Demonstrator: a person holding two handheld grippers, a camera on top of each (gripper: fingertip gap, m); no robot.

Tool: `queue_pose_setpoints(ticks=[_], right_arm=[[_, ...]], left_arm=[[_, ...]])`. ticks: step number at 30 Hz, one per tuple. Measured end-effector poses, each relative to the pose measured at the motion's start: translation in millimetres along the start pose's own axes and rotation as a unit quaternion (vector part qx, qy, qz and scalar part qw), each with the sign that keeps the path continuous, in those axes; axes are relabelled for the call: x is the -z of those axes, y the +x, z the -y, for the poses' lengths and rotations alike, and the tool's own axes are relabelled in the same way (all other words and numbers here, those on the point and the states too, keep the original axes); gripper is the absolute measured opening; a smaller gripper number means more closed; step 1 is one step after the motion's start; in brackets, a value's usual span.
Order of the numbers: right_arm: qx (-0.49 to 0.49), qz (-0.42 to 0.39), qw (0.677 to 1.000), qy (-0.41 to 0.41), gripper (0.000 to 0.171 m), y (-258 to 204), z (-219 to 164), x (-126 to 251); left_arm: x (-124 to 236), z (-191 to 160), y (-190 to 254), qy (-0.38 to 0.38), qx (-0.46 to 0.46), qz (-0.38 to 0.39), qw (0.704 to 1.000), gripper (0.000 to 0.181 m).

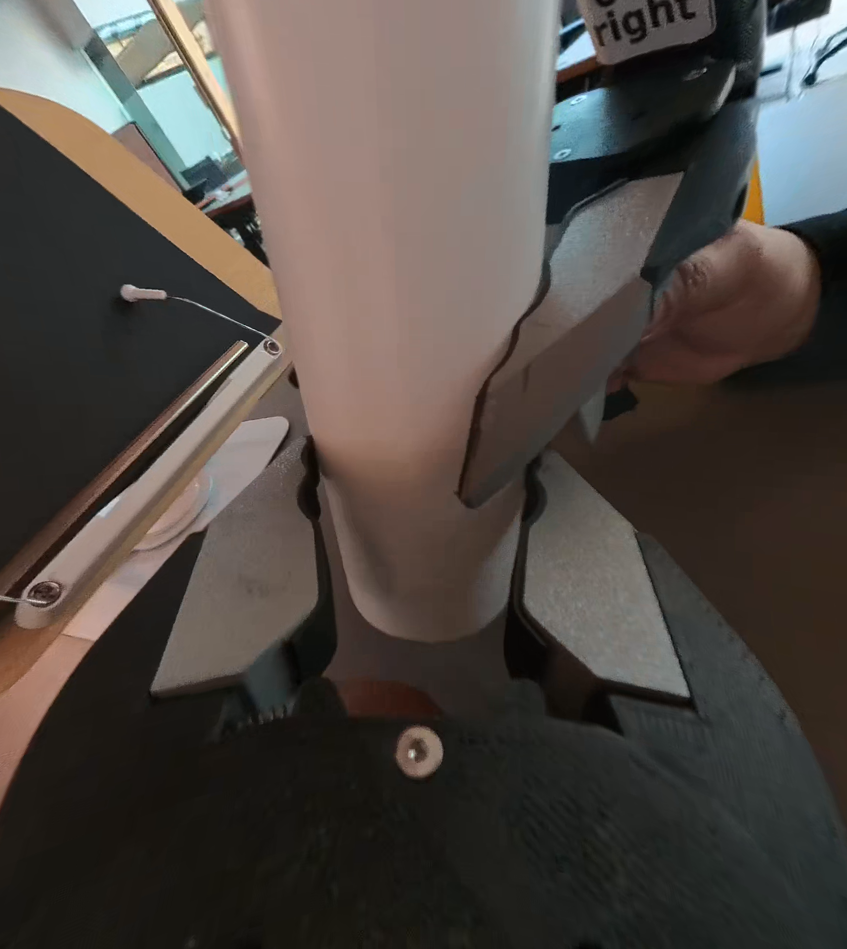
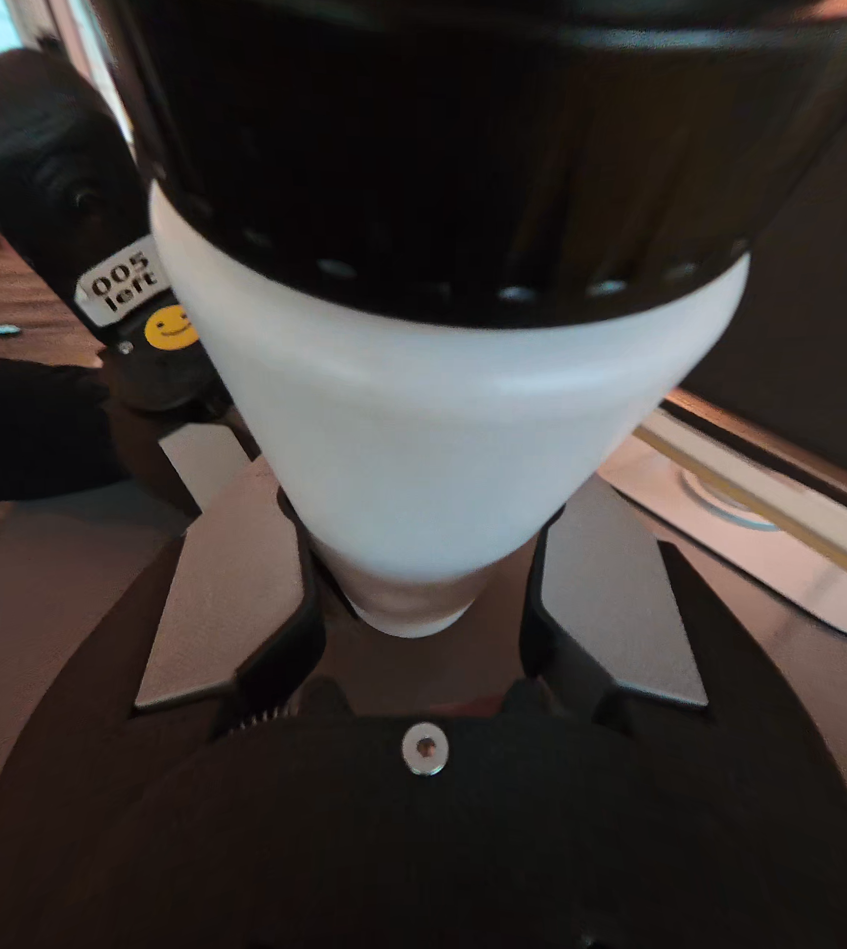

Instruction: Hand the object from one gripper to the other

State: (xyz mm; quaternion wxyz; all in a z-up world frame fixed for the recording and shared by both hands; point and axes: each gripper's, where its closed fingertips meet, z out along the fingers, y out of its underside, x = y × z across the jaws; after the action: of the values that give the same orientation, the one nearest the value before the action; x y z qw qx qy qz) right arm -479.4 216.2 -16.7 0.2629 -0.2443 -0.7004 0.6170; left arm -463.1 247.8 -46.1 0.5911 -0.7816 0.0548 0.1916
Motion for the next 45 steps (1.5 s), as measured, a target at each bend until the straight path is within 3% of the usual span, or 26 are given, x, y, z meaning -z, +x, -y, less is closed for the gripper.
queue_pose_setpoints(ticks=[4, 5, 8, 11, 15, 18, 20, 24, 26, 29, 31, 35, 45], right_arm=[[0.093, -0.121, 0.988, -0.017, 0.095, 30.2, 3.3, 12.6], [0.141, -0.18, 0.973, -0.028, 0.095, 43.8, 6.2, 20.6], [0.295, -0.33, 0.895, -0.062, 0.095, 71.7, 19.0, 46.9], [0.402, -0.398, 0.818, -0.101, 0.095, 77.7, 24.4, 53.5], [0.49, -0.41, 0.76, -0.117, 0.095, 68.1, 27.0, 41.4], [0.538, -0.415, 0.721, -0.134, 0.095, 64.2, 28.1, 39.1], [0.558, -0.403, 0.713, -0.137, 0.095, 59.9, 25.2, 36.1], [0.61, -0.377, 0.685, -0.127, 0.095, 43.4, 23.3, 27.0], [0.636, -0.382, 0.659, -0.128, 0.095, 37.8, 25.9, 23.3], [0.672, -0.388, 0.617, -0.131, 0.094, 30.4, 28.0, 17.1], [0.679, -0.375, 0.616, -0.136, 0.095, 27.0, 23.4, 12.5], [0.662, -0.361, 0.64, -0.148, 0.095, 29.6, 14.8, 9.9], [0.666, -0.357, 0.637, -0.154, 0.095, 32.0, 9.2, 8.3]], left_arm=[[7.6, 3.6, -10.4, 0.011, 0.016, 0.004, 1.0, 0.067], [10.0, 2.1, -12.4, 0.008, 0.027, -0.002, 1.0, 0.081], [21.7, 7.6, -9.0, 0.021, 0.132, -0.077, 0.988, 0.102], [31.3, 28.4, -3.4, 0.072, 0.228, -0.145, 0.96, 0.11], [38.5, 47.1, 25.7, 0.094, 0.268, -0.234, 0.93, 0.125], [52.0, 56.6, 36.2, 0.099, 0.33, -0.311, 0.886, 0.134], [61.2, 61.5, 32.9, 0.104, 0.371, -0.344, 0.856, 0.138], [72.7, 68.8, 11.8, 0.12, 0.47, -0.374, 0.79, 0.118], [64.2, 57.8, 14.5, 0.082, 0.495, -0.375, 0.78, 0.106], [53.7, 46.4, 33.6, 0.038, 0.493, -0.394, 0.775, 0.105], [48.2, 43.8, 40.4, 0.027, 0.502, -0.402, 0.766, 0.106], [43.8, 40.1, 42.6, 0.019, 0.489, -0.398, 0.776, 0.113], [40.5, 33.3, 40.1, 0.013, 0.477, -0.396, 0.784, 0.113]])
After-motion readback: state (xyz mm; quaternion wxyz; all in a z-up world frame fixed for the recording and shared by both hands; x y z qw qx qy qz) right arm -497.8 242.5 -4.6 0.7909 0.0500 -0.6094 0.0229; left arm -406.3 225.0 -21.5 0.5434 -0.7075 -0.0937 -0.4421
